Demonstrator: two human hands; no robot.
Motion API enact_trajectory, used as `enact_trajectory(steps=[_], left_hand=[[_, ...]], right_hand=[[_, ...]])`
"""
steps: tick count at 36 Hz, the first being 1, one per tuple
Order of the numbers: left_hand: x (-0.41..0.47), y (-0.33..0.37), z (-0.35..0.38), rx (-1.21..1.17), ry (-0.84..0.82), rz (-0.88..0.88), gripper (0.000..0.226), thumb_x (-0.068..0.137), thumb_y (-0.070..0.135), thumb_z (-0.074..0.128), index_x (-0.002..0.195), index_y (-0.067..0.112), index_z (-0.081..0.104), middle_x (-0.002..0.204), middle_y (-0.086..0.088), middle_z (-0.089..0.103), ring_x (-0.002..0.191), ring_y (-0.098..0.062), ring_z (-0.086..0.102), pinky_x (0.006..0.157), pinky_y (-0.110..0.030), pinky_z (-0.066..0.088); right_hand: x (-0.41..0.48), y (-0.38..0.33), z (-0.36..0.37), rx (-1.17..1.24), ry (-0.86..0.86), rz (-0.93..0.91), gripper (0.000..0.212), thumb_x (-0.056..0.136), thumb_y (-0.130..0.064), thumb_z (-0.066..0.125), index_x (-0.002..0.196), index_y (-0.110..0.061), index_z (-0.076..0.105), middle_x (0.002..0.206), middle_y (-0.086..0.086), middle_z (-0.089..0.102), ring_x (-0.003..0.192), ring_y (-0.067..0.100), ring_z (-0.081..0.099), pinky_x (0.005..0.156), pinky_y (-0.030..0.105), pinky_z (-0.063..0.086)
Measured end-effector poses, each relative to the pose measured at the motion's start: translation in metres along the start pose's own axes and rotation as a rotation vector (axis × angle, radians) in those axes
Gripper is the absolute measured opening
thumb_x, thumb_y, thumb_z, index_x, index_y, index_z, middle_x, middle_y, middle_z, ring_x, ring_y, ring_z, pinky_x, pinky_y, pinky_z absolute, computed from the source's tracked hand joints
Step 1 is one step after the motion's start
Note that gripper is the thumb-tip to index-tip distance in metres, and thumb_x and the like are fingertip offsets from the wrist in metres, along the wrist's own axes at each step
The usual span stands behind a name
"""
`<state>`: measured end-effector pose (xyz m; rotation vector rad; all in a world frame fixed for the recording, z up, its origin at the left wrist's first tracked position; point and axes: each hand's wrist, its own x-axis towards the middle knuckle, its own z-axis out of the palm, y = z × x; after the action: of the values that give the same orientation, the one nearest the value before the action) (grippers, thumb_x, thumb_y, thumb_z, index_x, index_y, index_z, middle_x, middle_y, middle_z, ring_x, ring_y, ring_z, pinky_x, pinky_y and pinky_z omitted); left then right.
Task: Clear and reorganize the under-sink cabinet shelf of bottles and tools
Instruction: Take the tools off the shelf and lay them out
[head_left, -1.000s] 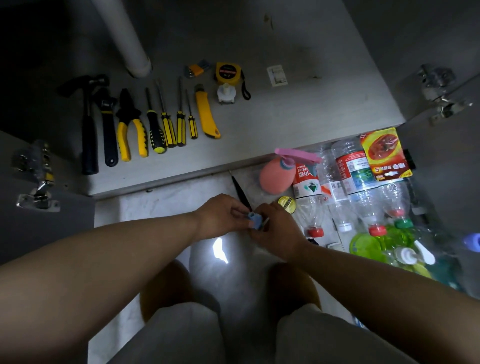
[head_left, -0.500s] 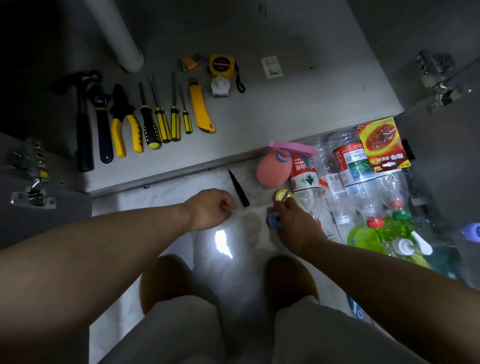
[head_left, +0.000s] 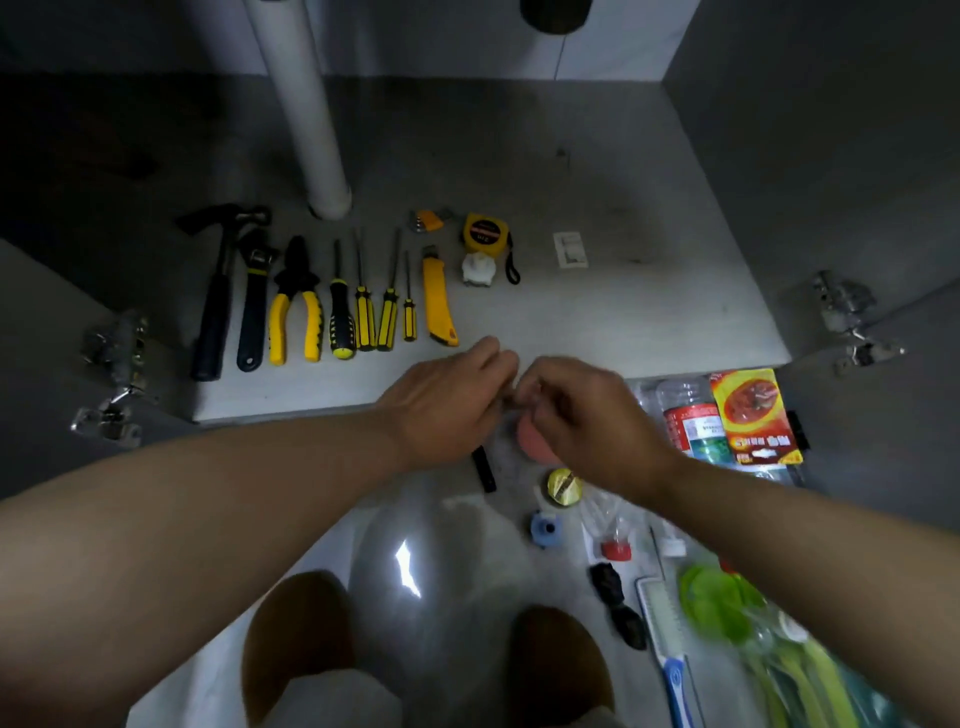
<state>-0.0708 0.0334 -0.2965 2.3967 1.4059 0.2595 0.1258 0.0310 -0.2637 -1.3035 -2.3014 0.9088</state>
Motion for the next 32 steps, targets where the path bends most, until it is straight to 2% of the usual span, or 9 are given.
enact_trajectory(steps=[4, 8, 11, 14, 17, 21, 26, 29, 32], left_hand=[[0.022, -0.023, -0.007, 0.007, 0.153, -0.164, 0.022, 0.087, 0.019, 0.058, 0.108, 0.017, 0.052, 0.108, -0.005, 0.041, 0.086, -0.026, 0.05, 0.066, -0.046, 0.049], [0.048, -0.051, -0.012, -0.003, 0.125, -0.319, 0.06, 0.083, 0.018, 0.058, 0.142, 0.025, 0.045, 0.133, -0.013, 0.038, 0.117, -0.039, 0.047, 0.094, -0.047, 0.047], [0.065, -0.066, -0.011, 0.09, 0.064, -0.298, 0.076, 0.085, 0.023, 0.061, 0.154, 0.032, 0.031, 0.149, -0.01, 0.032, 0.136, -0.036, 0.033, 0.109, -0.045, 0.034], [0.08, -0.079, -0.009, 0.143, -0.015, -0.241, 0.078, 0.085, 0.028, 0.062, 0.156, 0.033, 0.028, 0.159, -0.008, 0.025, 0.145, -0.033, 0.024, 0.116, -0.046, 0.025], [0.088, -0.084, -0.006, 0.135, -0.027, -0.237, 0.071, 0.084, 0.027, 0.063, 0.15, 0.033, 0.038, 0.156, -0.006, 0.031, 0.142, -0.032, 0.029, 0.113, -0.046, 0.028], [0.094, -0.079, -0.005, 0.157, 0.109, -0.254, 0.046, 0.084, 0.023, 0.063, 0.129, 0.028, 0.055, 0.133, -0.006, 0.048, 0.124, -0.032, 0.043, 0.098, -0.043, 0.035], [0.093, -0.076, 0.001, 0.055, 0.155, -0.265, 0.044, 0.087, 0.018, 0.061, 0.13, 0.028, 0.057, 0.133, -0.007, 0.05, 0.123, -0.034, 0.043, 0.098, -0.044, 0.036], [0.086, -0.07, 0.007, 0.095, 0.177, -0.217, 0.04, 0.084, 0.022, 0.064, 0.124, 0.027, 0.058, 0.128, -0.004, 0.055, 0.122, -0.031, 0.045, 0.104, -0.042, 0.034], [0.076, -0.068, 0.012, 0.109, 0.201, -0.173, 0.036, 0.082, 0.026, 0.065, 0.118, 0.028, 0.061, 0.119, -0.002, 0.058, 0.117, -0.029, 0.047, 0.099, -0.041, 0.036]], right_hand=[[0.056, 0.007, -0.019, -0.092, 0.04, 0.131, 0.018, 0.086, -0.01, 0.055, 0.094, -0.019, 0.067, 0.093, 0.003, 0.066, 0.079, 0.017, 0.061, 0.072, 0.035, 0.051], [0.103, 0.024, -0.026, -0.141, -0.042, 0.278, 0.021, 0.089, -0.01, 0.056, 0.107, -0.01, 0.066, 0.107, 0.015, 0.065, 0.091, 0.028, 0.065, 0.081, 0.038, 0.054], [0.129, 0.034, -0.025, -0.216, -0.09, 0.365, 0.042, 0.09, -0.016, 0.061, 0.131, -0.015, 0.053, 0.131, 0.018, 0.045, 0.109, 0.038, 0.056, 0.089, 0.037, 0.052], [0.154, 0.038, -0.02, -0.235, -0.059, 0.367, 0.053, 0.089, -0.018, 0.062, 0.14, -0.021, 0.046, 0.138, 0.016, 0.037, 0.115, 0.041, 0.054, 0.088, 0.033, 0.047], [0.173, 0.041, -0.018, -0.315, -0.053, 0.307, 0.057, 0.089, -0.024, 0.064, 0.143, -0.022, 0.044, 0.142, 0.018, 0.034, 0.12, 0.043, 0.053, 0.099, 0.037, 0.046], [0.195, 0.047, -0.021, -0.426, -0.149, 0.246, 0.077, 0.086, -0.016, 0.067, 0.152, -0.033, 0.03, 0.158, 0.014, 0.017, 0.136, 0.042, 0.04, 0.105, 0.043, 0.046], [0.217, 0.048, -0.018, -0.496, -0.272, 0.206, 0.087, 0.086, -0.021, 0.071, 0.156, -0.038, 0.022, 0.166, 0.009, 0.003, 0.146, 0.042, 0.026, 0.11, 0.049, 0.042], [0.219, 0.052, -0.01, -0.503, -0.342, 0.162, 0.079, 0.09, -0.027, 0.065, 0.157, -0.032, 0.024, 0.167, 0.01, 0.008, 0.148, 0.04, 0.025, 0.117, 0.046, 0.034], [0.212, 0.054, -0.005, -0.449, -0.265, 0.183, 0.077, 0.086, -0.028, 0.069, 0.153, -0.033, 0.031, 0.159, 0.012, 0.024, 0.14, 0.042, 0.035, 0.109, 0.048, 0.042]])
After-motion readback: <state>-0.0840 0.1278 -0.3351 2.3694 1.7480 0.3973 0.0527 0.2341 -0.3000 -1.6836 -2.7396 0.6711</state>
